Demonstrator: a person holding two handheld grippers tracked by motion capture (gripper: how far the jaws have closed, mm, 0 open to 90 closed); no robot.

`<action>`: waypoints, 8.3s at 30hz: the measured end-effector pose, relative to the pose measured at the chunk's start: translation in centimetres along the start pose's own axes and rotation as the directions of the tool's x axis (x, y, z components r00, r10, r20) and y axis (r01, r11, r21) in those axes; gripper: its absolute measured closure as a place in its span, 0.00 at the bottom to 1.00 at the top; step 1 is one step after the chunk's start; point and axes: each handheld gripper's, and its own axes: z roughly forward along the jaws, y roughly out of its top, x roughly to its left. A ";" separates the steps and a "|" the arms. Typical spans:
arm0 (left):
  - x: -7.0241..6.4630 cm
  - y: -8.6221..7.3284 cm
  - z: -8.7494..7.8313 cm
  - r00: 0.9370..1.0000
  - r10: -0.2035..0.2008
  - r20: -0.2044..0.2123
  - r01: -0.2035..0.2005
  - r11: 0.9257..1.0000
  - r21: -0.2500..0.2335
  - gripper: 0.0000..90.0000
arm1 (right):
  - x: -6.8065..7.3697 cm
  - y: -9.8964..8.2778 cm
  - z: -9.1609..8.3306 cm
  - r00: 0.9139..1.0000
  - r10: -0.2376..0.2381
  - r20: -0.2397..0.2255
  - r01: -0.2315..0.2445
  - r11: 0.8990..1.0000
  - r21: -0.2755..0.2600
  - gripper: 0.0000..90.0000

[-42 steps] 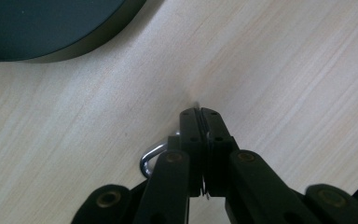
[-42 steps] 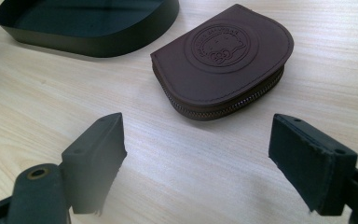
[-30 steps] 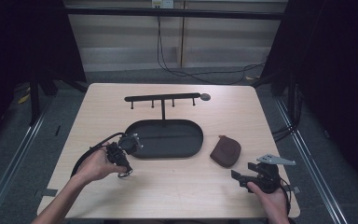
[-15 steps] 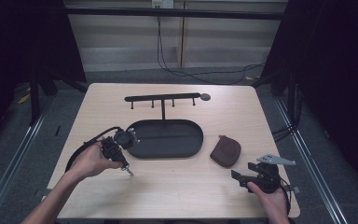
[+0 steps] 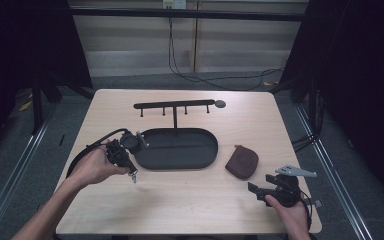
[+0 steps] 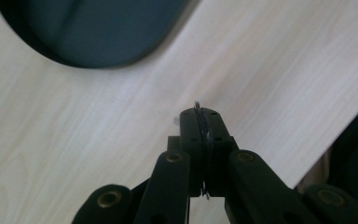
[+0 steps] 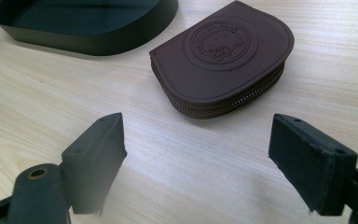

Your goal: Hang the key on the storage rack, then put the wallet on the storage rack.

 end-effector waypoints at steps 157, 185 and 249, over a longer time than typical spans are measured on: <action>6.0 -2.0 -3.5 0.967 -0.254 0.010 0.229 0.855 -0.464 0.20 | 0.0 0.0 0.3 1.000 0.003 -0.005 -0.003 1.000 0.024 0.20; -1.1 -11.3 5.4 0.940 -0.338 0.048 0.294 0.732 -0.615 0.18 | -0.4 0.3 0.6 0.998 0.041 -0.044 -0.039 0.998 0.042 0.21; -5.0 -14.0 7.4 0.964 -0.253 0.083 0.248 0.740 -0.625 0.18 | -2.9 13.2 8.2 0.995 -0.076 0.068 0.028 0.847 0.531 0.23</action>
